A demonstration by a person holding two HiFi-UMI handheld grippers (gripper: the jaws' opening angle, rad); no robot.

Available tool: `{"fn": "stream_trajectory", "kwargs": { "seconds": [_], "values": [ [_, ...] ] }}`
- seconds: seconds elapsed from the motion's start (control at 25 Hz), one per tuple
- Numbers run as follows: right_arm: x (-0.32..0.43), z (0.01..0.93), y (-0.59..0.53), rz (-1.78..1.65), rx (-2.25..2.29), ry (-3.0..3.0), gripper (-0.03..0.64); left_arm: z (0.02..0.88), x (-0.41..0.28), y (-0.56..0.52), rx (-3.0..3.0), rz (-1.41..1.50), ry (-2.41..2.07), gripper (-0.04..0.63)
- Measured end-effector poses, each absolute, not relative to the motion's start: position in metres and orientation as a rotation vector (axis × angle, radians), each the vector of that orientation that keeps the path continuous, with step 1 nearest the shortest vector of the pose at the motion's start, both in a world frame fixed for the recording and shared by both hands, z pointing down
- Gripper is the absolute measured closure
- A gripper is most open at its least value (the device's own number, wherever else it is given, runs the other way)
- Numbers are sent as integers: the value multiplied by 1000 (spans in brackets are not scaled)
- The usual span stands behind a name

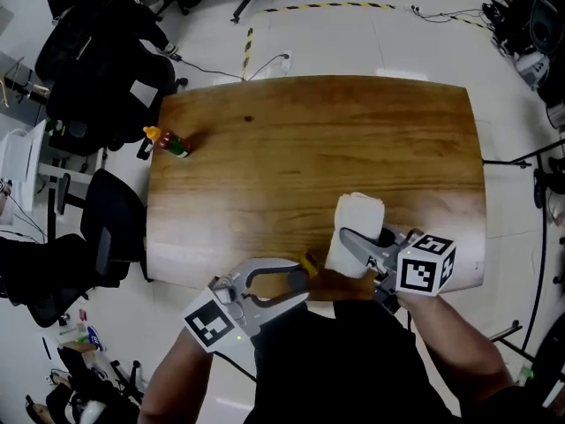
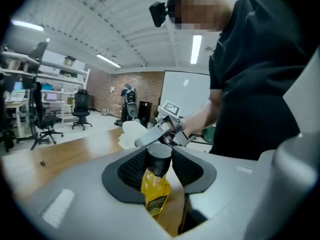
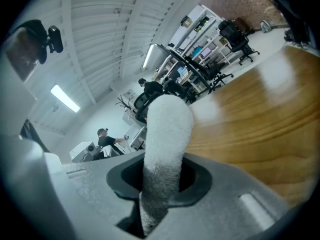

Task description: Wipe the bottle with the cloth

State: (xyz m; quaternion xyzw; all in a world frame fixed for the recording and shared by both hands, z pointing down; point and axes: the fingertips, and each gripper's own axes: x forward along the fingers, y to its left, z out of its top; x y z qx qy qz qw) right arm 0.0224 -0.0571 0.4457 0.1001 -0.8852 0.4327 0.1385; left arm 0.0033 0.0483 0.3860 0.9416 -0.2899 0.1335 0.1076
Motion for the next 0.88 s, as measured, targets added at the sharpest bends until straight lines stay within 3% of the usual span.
{"fn": "stream_trajectory", "kwargs": {
  "seconds": [0.32, 0.56, 0.88],
  "values": [
    [-9, 457, -67, 1500, 370, -2503, 538, 388, 3, 67, 2889, 488, -250, 422],
    [-52, 449, -49, 1597, 136, -2417, 538, 386, 11, 81, 2947, 532, 91, 422],
    [-66, 487, -3, 1341, -123, -2331, 538, 384, 16, 78, 2948, 522, 128, 420]
  ]
}}
